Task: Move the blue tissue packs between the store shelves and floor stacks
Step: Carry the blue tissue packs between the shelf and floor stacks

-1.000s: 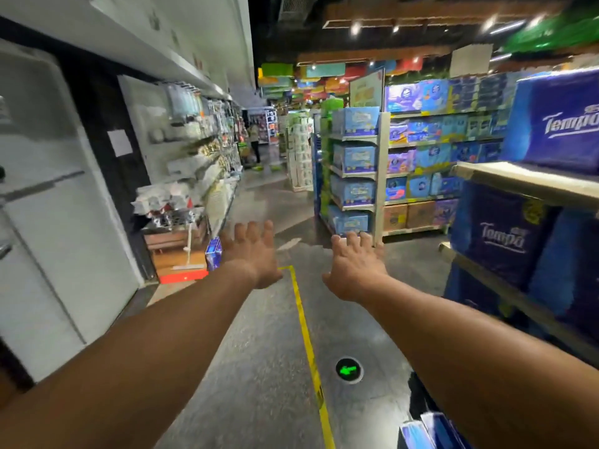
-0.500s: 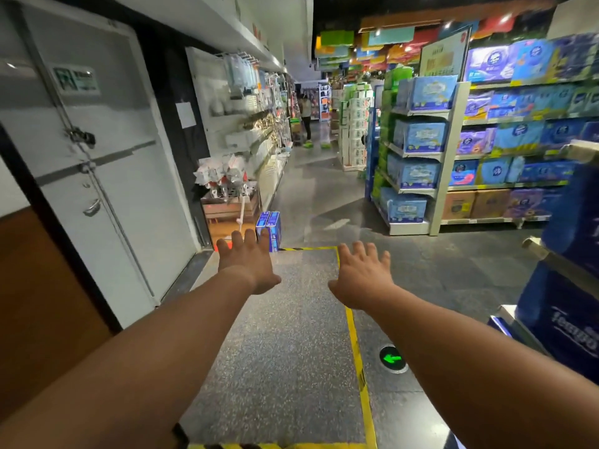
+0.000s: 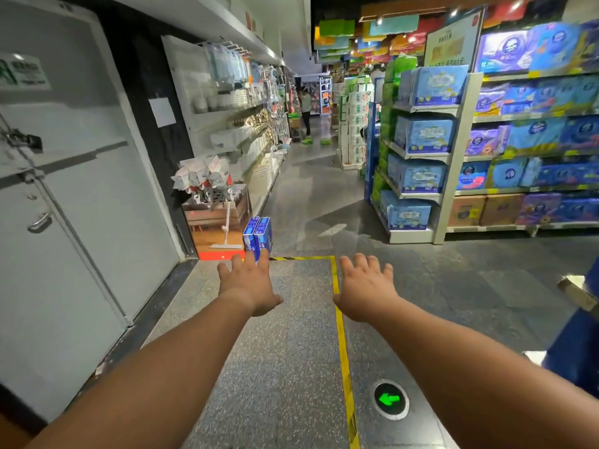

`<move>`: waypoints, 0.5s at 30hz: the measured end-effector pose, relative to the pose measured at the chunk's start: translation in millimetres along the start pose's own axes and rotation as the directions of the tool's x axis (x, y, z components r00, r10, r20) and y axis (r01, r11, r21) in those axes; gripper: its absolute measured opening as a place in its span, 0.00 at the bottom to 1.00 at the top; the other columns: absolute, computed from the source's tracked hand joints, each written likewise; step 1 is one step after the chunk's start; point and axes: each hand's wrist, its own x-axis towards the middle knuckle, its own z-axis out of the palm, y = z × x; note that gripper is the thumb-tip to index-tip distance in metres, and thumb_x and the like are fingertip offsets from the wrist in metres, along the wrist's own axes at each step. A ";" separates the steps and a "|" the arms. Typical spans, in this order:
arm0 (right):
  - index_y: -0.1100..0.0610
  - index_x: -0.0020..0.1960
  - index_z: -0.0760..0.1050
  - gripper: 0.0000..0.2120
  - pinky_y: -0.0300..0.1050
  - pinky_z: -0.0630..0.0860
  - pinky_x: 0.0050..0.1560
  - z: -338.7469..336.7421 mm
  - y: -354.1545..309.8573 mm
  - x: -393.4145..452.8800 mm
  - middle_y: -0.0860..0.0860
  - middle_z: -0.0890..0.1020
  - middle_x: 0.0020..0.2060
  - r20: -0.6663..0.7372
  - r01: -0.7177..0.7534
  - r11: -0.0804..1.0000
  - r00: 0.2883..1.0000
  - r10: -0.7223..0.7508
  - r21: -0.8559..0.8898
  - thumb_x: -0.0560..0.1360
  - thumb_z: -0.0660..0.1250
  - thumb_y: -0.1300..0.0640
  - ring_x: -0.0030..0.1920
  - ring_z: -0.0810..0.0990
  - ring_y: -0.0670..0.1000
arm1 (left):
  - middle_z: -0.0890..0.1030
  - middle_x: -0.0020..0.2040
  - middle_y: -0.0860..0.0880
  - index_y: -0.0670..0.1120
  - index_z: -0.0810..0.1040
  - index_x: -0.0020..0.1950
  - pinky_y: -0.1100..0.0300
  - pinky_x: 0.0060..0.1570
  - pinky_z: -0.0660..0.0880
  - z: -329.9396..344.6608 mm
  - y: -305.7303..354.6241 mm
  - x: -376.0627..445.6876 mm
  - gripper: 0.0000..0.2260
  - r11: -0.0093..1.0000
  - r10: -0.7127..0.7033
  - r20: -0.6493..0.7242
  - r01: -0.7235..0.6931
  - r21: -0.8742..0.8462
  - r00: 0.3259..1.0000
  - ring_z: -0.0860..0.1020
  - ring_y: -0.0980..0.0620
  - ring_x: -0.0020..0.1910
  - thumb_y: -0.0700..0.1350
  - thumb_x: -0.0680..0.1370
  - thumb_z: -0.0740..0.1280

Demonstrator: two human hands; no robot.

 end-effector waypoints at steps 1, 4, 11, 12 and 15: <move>0.52 0.78 0.52 0.36 0.69 0.53 0.72 -0.4 9.8 20.1 0.57 0.60 0.76 -0.002 0.004 1.000 1.000 -0.004 -0.013 0.77 0.62 0.40 0.76 0.55 0.63 | 0.61 0.77 0.44 0.50 0.48 0.81 0.38 0.70 0.59 0.0 5.1 18.6 0.48 1.000 -0.016 -0.012 0.016 -0.009 1.000 0.59 0.40 0.74 0.71 0.72 0.67; 0.53 0.78 0.53 0.36 0.68 0.56 0.72 2.3 30.3 79.6 0.56 0.62 0.74 0.004 0.013 0.999 1.000 -0.013 -0.031 0.76 0.62 0.39 0.74 0.58 0.62 | 0.62 0.76 0.44 0.49 0.47 0.82 0.39 0.70 0.60 4.7 18.0 73.1 0.49 0.998 -0.052 -0.009 0.052 -0.043 0.999 0.60 0.41 0.74 0.71 0.71 0.67; 0.53 0.78 0.53 0.38 0.68 0.56 0.72 40.5 50.5 212.6 0.57 0.61 0.75 0.055 0.092 0.995 0.994 -0.090 -0.037 0.76 0.63 0.37 0.75 0.58 0.63 | 0.60 0.78 0.43 0.48 0.45 0.82 0.36 0.73 0.58 39.5 34.5 208.5 0.50 0.991 -0.114 0.065 0.118 -0.064 0.991 0.58 0.40 0.76 0.70 0.72 0.67; 0.53 0.78 0.53 0.38 0.68 0.56 0.72 48.0 53.3 235.0 0.57 0.61 0.75 0.061 0.095 0.995 0.994 -0.092 -0.037 0.76 0.63 0.37 0.75 0.58 0.62 | 0.59 0.78 0.42 0.47 0.44 0.82 0.36 0.73 0.57 47.9 36.1 231.3 0.50 0.990 -0.116 0.075 0.121 -0.070 0.990 0.57 0.40 0.76 0.69 0.72 0.68; 0.52 0.77 0.54 0.37 0.67 0.57 0.72 69.2 62.2 310.1 0.57 0.61 0.75 0.060 0.100 0.994 0.993 -0.098 -0.042 0.76 0.63 0.37 0.74 0.59 0.62 | 0.58 0.79 0.42 0.47 0.43 0.82 0.35 0.73 0.57 74.2 37.0 307.4 0.51 0.988 -0.129 0.096 0.137 -0.074 0.987 0.56 0.39 0.77 0.69 0.73 0.67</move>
